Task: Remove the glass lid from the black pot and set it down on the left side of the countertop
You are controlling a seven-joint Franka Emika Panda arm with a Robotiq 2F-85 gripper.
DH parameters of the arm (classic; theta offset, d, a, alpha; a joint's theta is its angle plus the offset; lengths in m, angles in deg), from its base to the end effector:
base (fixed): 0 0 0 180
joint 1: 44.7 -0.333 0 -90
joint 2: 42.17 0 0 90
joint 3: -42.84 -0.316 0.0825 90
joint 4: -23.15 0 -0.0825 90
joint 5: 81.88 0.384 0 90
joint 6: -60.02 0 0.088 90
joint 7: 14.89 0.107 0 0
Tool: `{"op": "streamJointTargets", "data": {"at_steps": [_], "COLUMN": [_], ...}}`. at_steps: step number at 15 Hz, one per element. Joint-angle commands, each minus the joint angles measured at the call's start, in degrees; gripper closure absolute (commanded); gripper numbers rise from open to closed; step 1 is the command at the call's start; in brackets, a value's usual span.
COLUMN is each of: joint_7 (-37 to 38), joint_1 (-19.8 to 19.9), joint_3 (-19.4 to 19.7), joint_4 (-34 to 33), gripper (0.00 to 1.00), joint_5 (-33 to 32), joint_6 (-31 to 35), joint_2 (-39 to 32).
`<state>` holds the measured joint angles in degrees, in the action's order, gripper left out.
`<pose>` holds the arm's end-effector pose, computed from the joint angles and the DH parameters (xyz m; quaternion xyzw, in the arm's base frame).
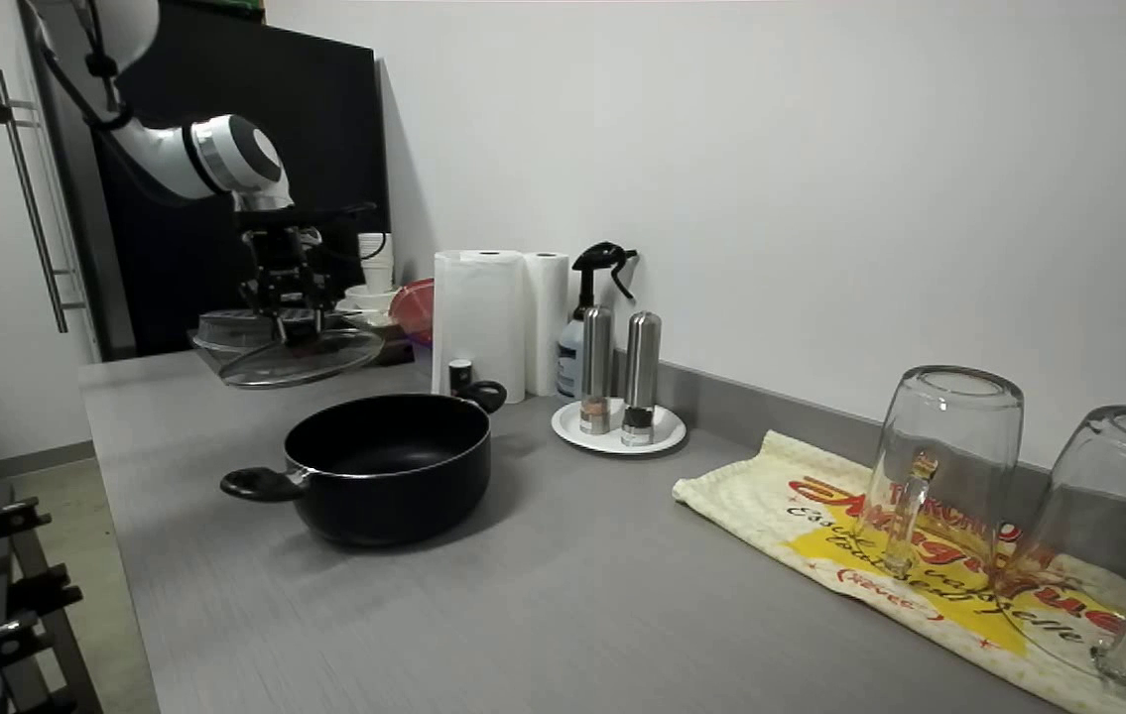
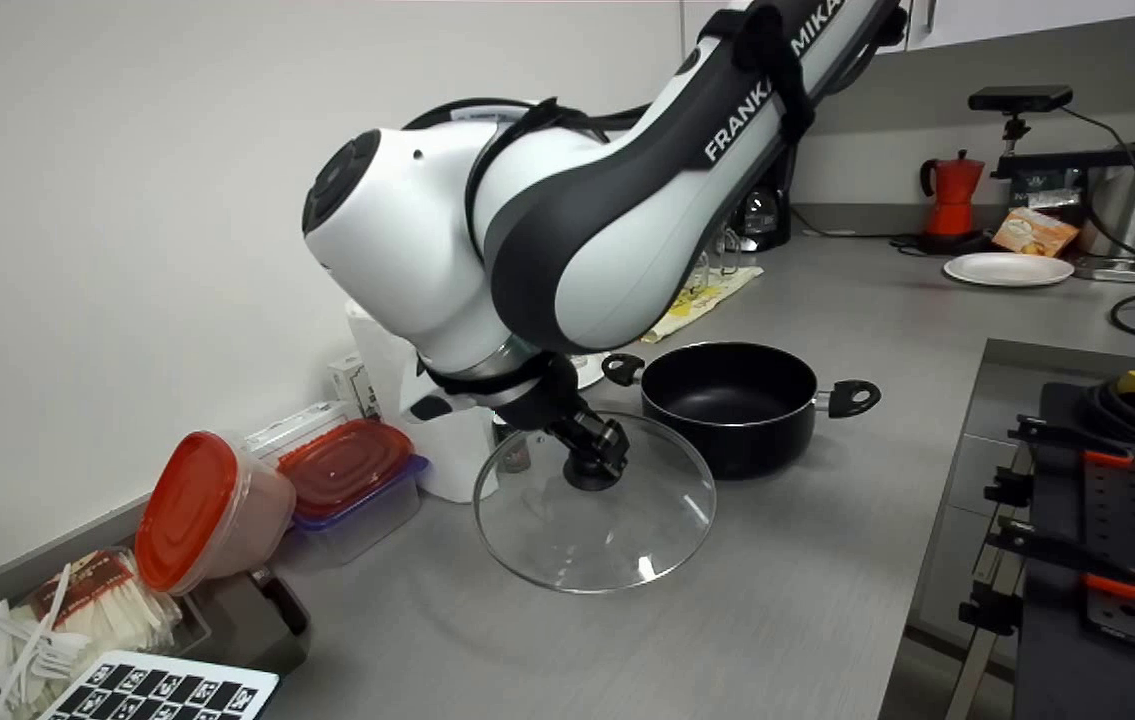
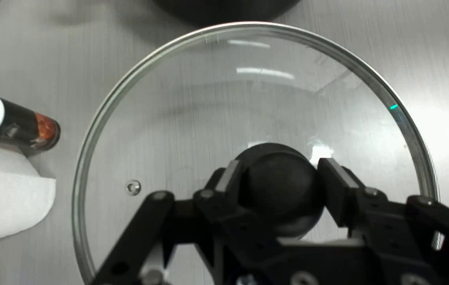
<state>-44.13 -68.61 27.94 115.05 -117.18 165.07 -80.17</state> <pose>0.5479 0.3568 0.2301 0.7198 0.6397 -0.1744 0.2055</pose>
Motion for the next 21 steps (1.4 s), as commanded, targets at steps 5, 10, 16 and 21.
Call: {"op": "streamJointTargets", "data": {"at_steps": [5,10,16,21], "joint_7": [-2.40,-1.52,1.07,5.78], "joint_1": [-2.24,-3.45,-5.01,-5.47], "joint_3": [-0.77,-1.04,-1.61,-1.90], "joint_4": [-4.38,-3.58,-4.38,-4.69], "gripper": [0.74,0.74,0.74,0.74], "joint_5": [-0.38,-0.60,0.79,4.14], "joint_6": [-2.09,-1.78,-1.61,-2.27], "joint_2": [-6.46,-8.91,-10.33,-10.52]}}
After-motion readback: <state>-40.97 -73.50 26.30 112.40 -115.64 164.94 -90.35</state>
